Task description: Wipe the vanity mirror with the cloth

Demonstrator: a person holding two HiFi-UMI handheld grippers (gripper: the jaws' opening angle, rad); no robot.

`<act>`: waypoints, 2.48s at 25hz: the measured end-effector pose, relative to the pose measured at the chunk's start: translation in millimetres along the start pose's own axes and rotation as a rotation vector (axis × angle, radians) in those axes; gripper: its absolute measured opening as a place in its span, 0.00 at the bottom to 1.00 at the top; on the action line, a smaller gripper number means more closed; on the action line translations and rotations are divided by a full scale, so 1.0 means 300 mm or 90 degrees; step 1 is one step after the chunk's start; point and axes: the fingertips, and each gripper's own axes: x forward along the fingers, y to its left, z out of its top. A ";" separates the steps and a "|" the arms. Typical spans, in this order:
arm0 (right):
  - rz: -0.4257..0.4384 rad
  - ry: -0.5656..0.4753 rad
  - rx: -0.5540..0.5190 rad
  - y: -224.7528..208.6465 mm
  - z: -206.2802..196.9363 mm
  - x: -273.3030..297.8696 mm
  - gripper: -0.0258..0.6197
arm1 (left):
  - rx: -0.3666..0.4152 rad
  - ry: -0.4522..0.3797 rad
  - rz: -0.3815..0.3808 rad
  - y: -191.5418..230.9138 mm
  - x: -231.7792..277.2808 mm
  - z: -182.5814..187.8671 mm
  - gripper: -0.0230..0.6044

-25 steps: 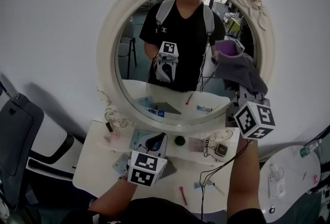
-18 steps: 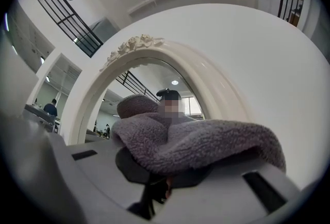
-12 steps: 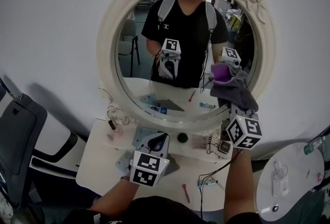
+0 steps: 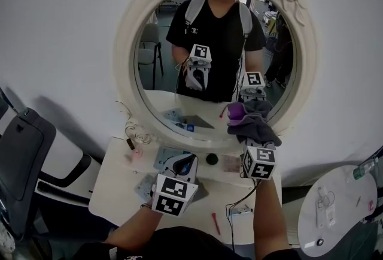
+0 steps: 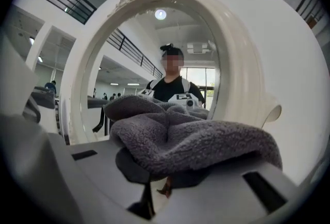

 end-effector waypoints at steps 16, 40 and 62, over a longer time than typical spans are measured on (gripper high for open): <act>0.202 -0.083 0.115 0.215 0.299 -0.061 0.09 | -0.023 -0.036 0.043 0.088 -0.102 0.014 0.04; 0.211 -0.360 0.045 0.130 1.029 -0.104 0.09 | -0.072 -0.036 0.029 0.140 -0.085 -0.029 0.04; 0.157 -0.142 0.074 0.227 0.148 0.038 0.09 | -0.049 -0.033 0.022 0.097 -0.084 -0.024 0.04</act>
